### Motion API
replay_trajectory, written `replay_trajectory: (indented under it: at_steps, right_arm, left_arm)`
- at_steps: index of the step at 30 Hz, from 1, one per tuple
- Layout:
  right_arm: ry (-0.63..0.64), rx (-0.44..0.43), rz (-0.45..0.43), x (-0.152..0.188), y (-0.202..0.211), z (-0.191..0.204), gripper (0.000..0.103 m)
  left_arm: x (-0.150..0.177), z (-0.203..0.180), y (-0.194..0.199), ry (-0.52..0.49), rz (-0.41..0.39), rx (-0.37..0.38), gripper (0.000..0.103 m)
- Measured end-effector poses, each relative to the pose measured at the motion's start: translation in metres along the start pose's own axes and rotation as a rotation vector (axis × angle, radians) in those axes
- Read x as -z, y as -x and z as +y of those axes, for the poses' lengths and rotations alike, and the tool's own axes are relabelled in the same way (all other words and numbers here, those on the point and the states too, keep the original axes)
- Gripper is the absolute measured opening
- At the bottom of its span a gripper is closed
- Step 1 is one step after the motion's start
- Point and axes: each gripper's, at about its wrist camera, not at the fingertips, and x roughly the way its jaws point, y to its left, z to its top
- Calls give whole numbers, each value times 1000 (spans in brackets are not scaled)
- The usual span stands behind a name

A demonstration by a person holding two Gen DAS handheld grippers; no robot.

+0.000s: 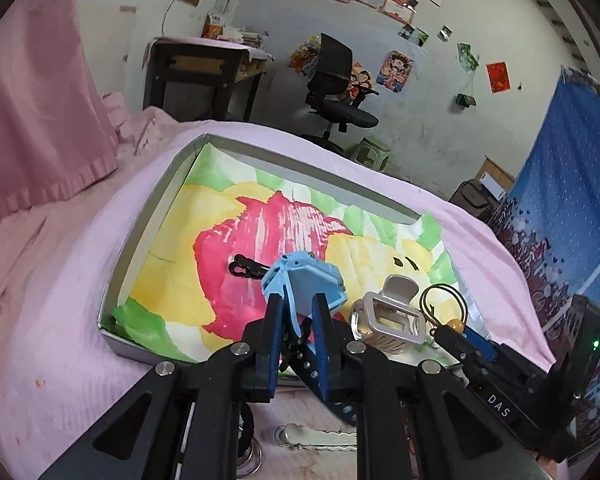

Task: Organize jewelry
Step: 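Carry the smartwatch and bead ring into the tray and open both grippers, then withdraw both grippers and move toward the red bracelet and black hair tie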

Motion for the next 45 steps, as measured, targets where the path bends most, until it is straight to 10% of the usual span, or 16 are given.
replay_trajectory:
  at_steps: [13,32,45]
  right_arm:
    - [5,5,2,2,2,-1,40]
    - [-23,60,-259,2,76,4,96]
    - [-20,38,-319,25,120,18,102]
  left_arm:
    - [2,3,2,-5,-19,8,26]
    - [24,-7,66,-82,-269,-17,95]
    - [54,8,105,-100,-346,-82,103]
